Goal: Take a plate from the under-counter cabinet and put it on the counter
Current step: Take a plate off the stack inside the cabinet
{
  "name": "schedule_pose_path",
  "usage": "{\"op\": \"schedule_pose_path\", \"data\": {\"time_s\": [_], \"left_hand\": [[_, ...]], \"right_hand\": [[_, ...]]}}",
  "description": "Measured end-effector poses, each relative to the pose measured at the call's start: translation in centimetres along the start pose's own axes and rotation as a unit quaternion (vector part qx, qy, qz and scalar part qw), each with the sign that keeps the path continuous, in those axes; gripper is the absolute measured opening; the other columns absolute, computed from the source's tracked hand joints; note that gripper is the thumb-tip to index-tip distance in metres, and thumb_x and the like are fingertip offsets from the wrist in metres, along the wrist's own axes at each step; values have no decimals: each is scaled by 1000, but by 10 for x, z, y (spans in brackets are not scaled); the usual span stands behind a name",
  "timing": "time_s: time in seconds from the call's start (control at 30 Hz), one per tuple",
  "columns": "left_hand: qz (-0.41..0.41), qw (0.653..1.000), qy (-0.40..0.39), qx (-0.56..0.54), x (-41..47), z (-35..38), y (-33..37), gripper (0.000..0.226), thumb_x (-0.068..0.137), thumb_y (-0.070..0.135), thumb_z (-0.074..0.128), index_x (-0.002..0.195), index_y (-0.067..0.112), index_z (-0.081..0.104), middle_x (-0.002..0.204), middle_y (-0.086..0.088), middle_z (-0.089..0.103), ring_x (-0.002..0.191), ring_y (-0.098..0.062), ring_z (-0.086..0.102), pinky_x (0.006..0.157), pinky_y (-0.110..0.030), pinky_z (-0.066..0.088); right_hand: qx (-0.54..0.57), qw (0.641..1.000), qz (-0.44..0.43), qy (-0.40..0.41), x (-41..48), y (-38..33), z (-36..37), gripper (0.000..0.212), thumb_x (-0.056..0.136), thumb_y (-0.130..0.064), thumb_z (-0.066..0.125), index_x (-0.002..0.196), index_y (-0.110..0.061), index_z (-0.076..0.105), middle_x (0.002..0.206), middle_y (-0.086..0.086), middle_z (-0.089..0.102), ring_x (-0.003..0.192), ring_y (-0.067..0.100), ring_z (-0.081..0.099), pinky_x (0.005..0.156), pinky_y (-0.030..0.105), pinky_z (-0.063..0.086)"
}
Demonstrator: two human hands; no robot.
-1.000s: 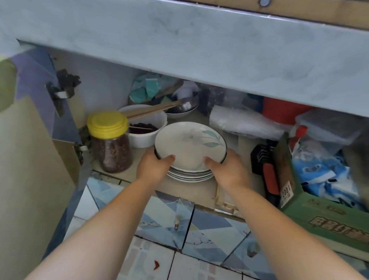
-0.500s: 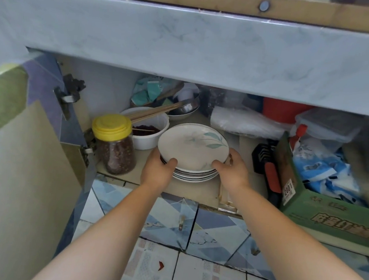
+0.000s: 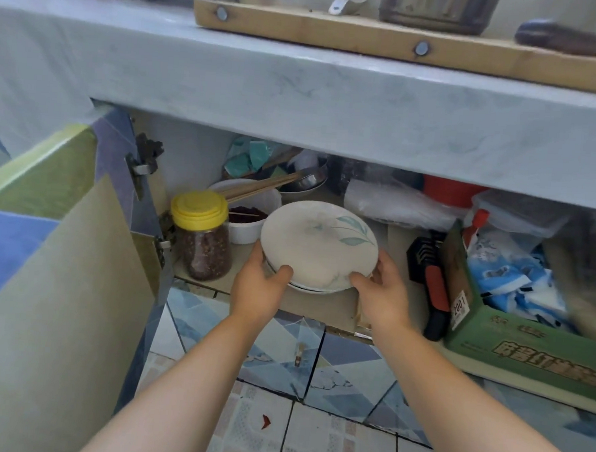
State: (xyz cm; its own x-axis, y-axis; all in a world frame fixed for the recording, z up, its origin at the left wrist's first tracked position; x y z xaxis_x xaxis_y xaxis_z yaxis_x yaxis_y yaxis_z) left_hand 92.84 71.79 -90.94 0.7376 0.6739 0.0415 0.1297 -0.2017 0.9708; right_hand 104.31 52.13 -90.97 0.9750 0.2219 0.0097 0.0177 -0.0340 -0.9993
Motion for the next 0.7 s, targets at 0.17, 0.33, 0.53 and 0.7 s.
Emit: {"op": "schedule_pose_path", "data": {"time_s": [0.17, 0.33, 0.53, 0.7], "left_hand": [[-24, 999, -22, -9, -23, -9, 12, 57, 81, 20, 59, 133, 34, 42, 114, 16, 58, 105, -6, 50, 84, -27, 38], [-69, 997, -41, 15, -63, -20, 22, 55, 82, 20, 58, 130, 40, 41, 101, 34, 53, 99, 1, 49, 81, -22, 37], [-110, 990, -77, 48, -116, -47, 63, 55, 80, 19, 53, 130, 38, 38, 118, 14, 58, 103, -8, 53, 74, -24, 44], [-109, 986, -114, 55, -170, -78, 133, 55, 81, 13, 48, 125, 43, 36, 111, 5, 61, 88, -11, 58, 59, -21, 50]], "right_hand": [[49, 998, 20, -19, -29, -18, -5, 59, 80, 9, 60, 131, -19, 48, 123, 0, 59, 103, 1, 58, 81, 9, 50], [31, 997, 75, -5, -76, -25, -21, 64, 82, 0, 63, 137, -23, 42, 125, -5, 57, 106, 3, 57, 87, 19, 48], [21, 995, 102, 7, -142, -68, -33, 62, 82, 2, 61, 133, -28, 43, 114, -17, 55, 103, 2, 55, 68, 3, 48], [56, 992, 113, 28, -206, -137, -49, 62, 81, 7, 61, 126, -34, 49, 119, -15, 56, 97, -10, 58, 69, 4, 50]]}}
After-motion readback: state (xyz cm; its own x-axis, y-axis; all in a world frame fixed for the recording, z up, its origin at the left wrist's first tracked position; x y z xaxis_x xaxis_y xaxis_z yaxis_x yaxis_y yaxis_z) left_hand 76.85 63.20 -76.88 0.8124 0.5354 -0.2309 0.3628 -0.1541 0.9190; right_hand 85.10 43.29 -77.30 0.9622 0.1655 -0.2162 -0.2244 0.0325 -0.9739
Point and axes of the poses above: each hand's wrist, its own x-axis towards the middle knuckle, its own z-axis out of the palm, y = z × x, the point moved 10 cm from there along x, towards the middle knuckle
